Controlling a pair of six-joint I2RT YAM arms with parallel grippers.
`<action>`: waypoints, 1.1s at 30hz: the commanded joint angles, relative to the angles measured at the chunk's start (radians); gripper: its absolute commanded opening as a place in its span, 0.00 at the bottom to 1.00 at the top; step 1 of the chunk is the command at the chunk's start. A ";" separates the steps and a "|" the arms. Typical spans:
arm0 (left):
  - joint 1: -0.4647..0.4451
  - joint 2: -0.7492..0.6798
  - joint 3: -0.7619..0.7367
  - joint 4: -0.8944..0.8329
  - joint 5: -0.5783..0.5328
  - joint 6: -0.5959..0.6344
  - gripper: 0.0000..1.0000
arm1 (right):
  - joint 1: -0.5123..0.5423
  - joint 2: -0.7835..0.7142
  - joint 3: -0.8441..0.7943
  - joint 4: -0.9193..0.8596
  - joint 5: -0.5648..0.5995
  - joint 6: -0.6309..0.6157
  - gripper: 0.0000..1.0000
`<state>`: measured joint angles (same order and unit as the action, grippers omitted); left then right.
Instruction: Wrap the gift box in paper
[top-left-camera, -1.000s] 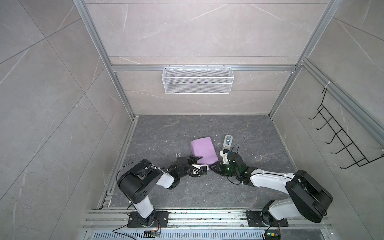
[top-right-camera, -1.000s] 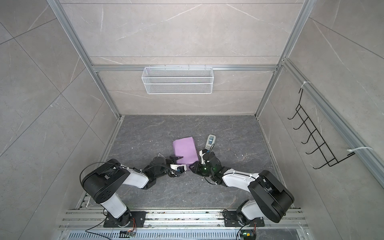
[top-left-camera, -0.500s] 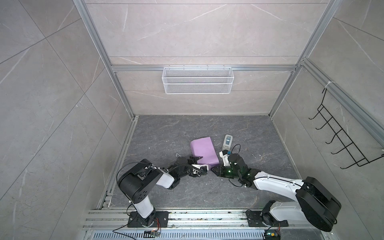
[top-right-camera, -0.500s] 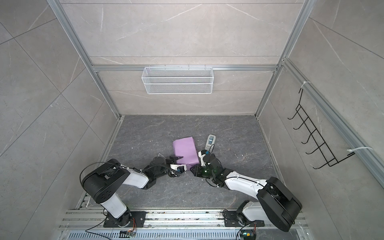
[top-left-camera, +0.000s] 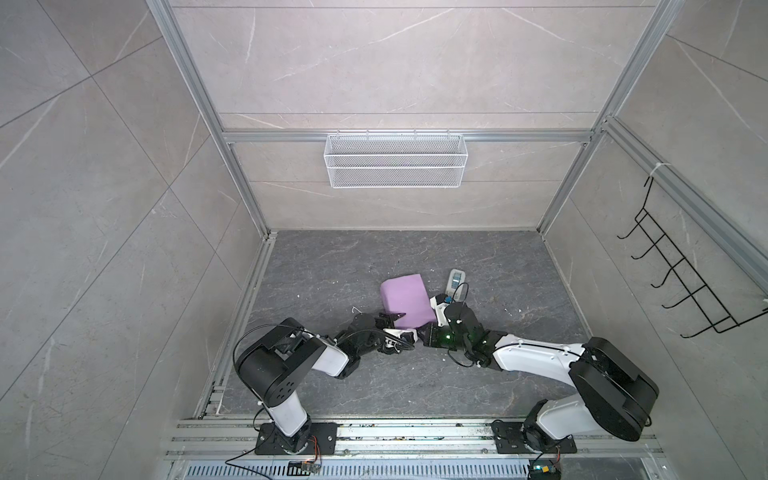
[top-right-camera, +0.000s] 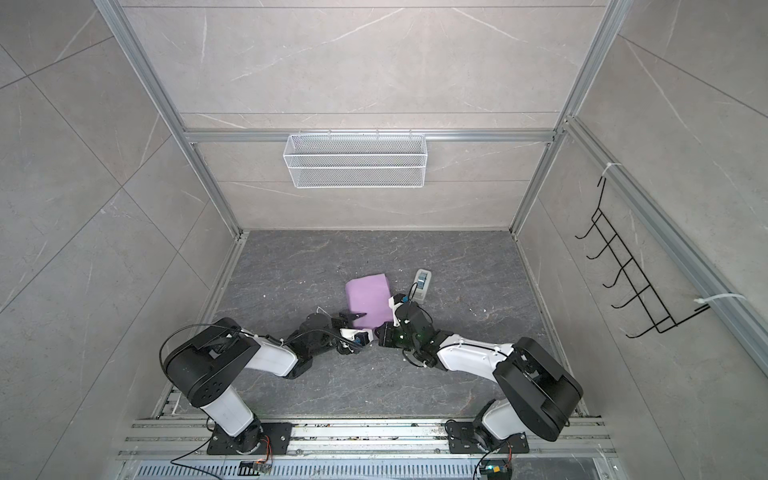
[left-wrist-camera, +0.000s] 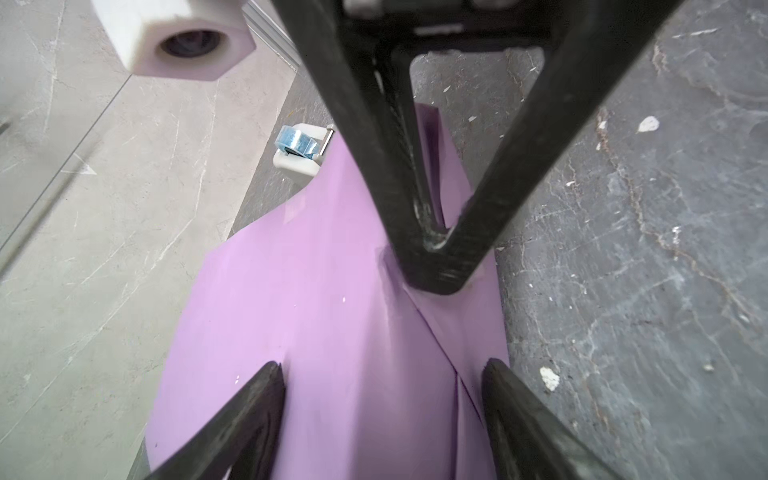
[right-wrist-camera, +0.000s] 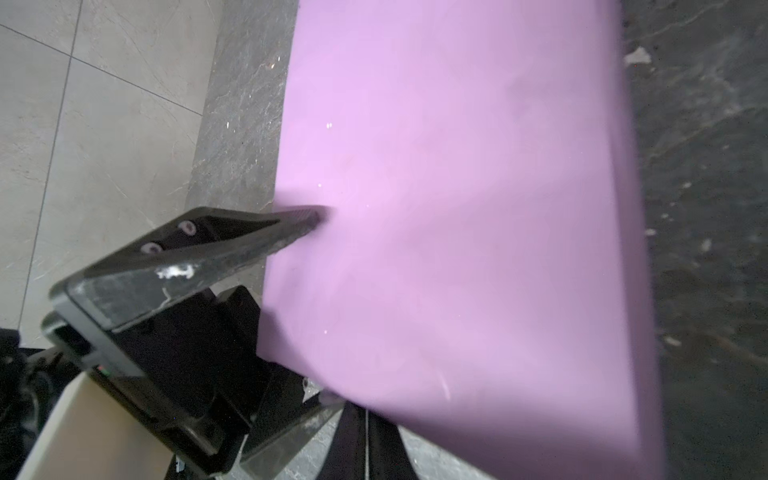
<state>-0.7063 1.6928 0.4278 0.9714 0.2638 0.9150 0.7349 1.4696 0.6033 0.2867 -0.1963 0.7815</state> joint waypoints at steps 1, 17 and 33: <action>0.005 0.022 0.003 -0.074 0.005 -0.036 0.76 | 0.003 0.021 -0.003 0.005 0.078 -0.027 0.08; 0.005 0.022 0.006 -0.074 0.006 -0.039 0.76 | 0.003 0.059 -0.045 0.018 0.163 -0.037 0.07; 0.005 -0.074 0.008 -0.113 0.065 -0.117 0.84 | 0.000 -0.209 -0.101 -0.092 0.012 -0.223 0.18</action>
<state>-0.7059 1.6657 0.4286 0.9302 0.2783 0.8558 0.7364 1.3224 0.5014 0.2470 -0.1249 0.6426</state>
